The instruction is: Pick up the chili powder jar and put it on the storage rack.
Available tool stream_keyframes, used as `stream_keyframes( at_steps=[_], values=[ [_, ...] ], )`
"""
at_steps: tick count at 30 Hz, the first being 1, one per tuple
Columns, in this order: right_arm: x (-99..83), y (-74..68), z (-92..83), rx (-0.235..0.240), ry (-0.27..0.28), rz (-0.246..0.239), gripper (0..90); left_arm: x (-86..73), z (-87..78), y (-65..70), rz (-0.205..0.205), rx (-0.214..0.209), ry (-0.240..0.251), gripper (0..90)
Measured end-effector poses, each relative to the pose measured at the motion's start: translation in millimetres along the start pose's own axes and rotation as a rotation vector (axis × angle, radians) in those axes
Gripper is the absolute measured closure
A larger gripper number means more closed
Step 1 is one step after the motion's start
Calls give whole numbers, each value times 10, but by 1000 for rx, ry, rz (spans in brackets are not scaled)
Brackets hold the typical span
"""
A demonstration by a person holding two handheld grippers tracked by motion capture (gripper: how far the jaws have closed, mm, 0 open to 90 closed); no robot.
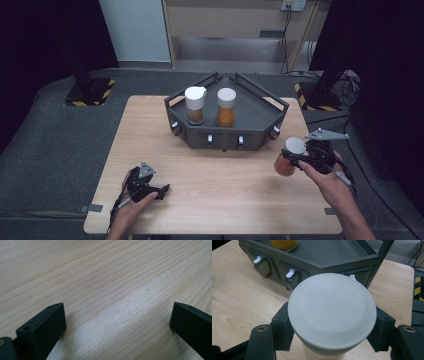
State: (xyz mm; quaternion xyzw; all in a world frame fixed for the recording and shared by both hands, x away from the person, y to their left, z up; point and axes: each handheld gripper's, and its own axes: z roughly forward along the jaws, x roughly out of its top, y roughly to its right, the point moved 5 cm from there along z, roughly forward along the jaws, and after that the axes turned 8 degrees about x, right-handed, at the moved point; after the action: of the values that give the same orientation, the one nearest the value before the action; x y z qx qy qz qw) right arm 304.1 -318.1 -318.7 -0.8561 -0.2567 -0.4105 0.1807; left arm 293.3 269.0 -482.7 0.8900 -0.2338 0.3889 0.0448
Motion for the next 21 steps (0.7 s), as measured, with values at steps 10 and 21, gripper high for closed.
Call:
stream_keyframes(
  at_steps=[10, 21],
  values=[
    [114, 6, -54, 2, 1, -1, 342, 0, 0, 0, 0, 0, 0, 0],
    [266, 10, -95, 5, 12, -5, 343, 0, 0, 0, 0, 0, 0, 0]
  ],
)
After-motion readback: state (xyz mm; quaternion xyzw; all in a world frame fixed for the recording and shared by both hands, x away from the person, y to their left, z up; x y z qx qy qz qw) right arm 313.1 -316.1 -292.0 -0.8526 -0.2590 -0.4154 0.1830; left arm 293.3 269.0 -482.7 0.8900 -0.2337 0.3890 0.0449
